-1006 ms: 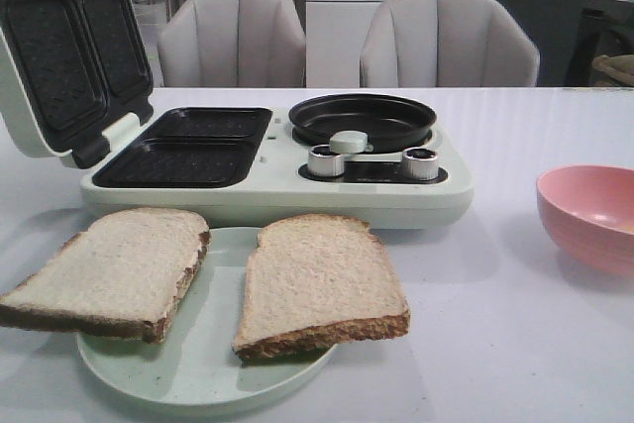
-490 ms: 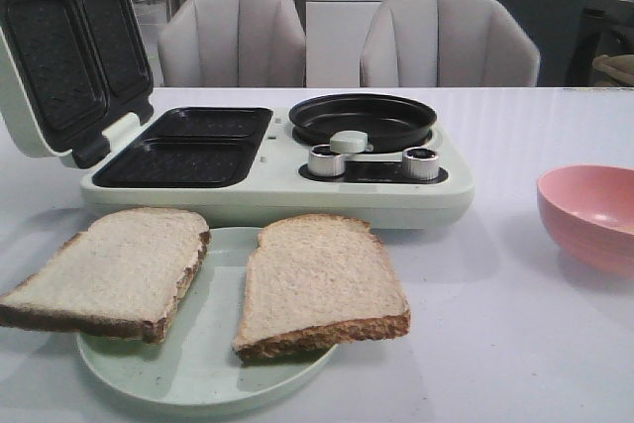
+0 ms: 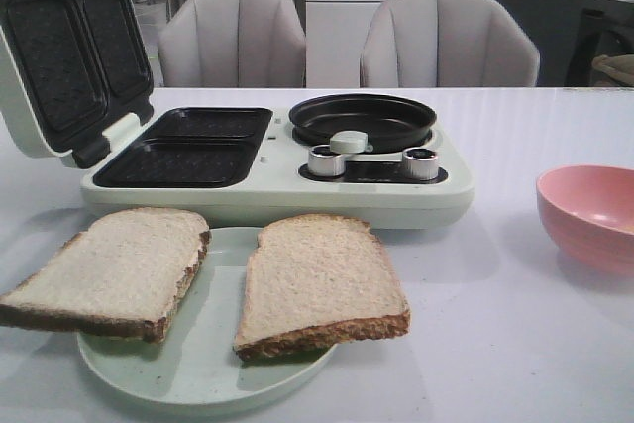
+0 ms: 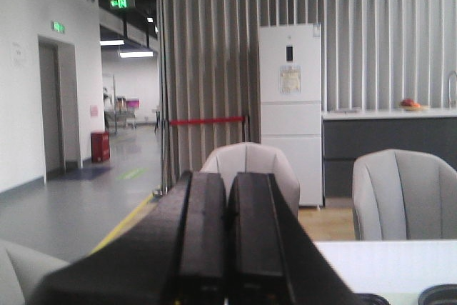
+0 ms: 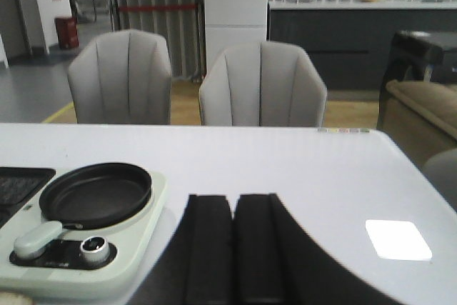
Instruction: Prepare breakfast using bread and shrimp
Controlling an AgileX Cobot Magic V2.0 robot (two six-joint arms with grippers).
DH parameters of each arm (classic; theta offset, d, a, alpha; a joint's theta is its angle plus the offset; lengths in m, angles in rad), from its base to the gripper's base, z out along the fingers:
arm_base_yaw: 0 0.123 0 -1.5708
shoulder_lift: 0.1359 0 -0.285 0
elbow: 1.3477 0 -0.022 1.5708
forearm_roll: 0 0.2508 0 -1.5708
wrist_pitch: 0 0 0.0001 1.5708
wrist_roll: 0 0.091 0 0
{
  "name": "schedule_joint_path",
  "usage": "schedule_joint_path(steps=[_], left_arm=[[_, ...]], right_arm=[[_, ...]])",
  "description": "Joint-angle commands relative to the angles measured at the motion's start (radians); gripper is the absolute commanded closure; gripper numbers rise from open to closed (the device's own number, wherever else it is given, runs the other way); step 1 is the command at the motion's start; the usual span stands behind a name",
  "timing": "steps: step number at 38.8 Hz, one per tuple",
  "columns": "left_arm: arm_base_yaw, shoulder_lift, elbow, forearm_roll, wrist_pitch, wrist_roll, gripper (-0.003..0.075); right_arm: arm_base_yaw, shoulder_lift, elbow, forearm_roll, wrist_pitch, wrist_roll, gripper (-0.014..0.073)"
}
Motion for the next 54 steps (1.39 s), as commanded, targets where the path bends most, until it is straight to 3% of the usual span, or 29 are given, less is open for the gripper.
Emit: schedule_joint_path(steps=[1, 7, 16, 34, 38, 42, 45, 49, 54], left_arm=[[-0.009, 0.104, -0.141, -0.006, 0.057, -0.007, 0.0621], [-0.009, 0.216, -0.238, -0.016, 0.253, -0.007, 0.0621], [-0.009, 0.311, -0.213, -0.03, 0.369, -0.007, 0.0621], [-0.009, 0.399, -0.129, -0.037, 0.379, -0.007, 0.0604], [-0.009, 0.411, -0.129, -0.037, 0.379, -0.007, 0.0464], [-0.009, 0.428, -0.129, -0.037, 0.379, -0.007, 0.021], [-0.011, 0.44, -0.129, -0.037, 0.379, -0.007, 0.0101], [-0.043, 0.461, -0.129, -0.035, 0.379, -0.007, 0.0076], [-0.186, 0.503, -0.129, -0.024, 0.377, 0.086, 0.0087]], right_arm=[[-0.004, 0.109, -0.124, 0.005, 0.05, -0.007, 0.055], [-0.004, 0.228, -0.18, 0.005, 0.146, -0.007, 0.055], [-0.004, 0.361, -0.178, -0.006, 0.204, -0.007, 0.055], [-0.004, 0.515, -0.178, -0.007, 0.246, -0.007, 0.0524], [-0.004, 0.529, -0.178, -0.007, 0.253, -0.007, 0.0398], [-0.004, 0.533, -0.178, -0.007, 0.25, -0.007, 0.0209], [-0.004, 0.533, -0.178, -0.007, 0.244, -0.007, 0.012], [-0.004, 0.533, -0.178, -0.007, 0.237, -0.007, 0.0085], [-0.004, 0.533, -0.178, -0.007, 0.237, -0.007, 0.0089]])
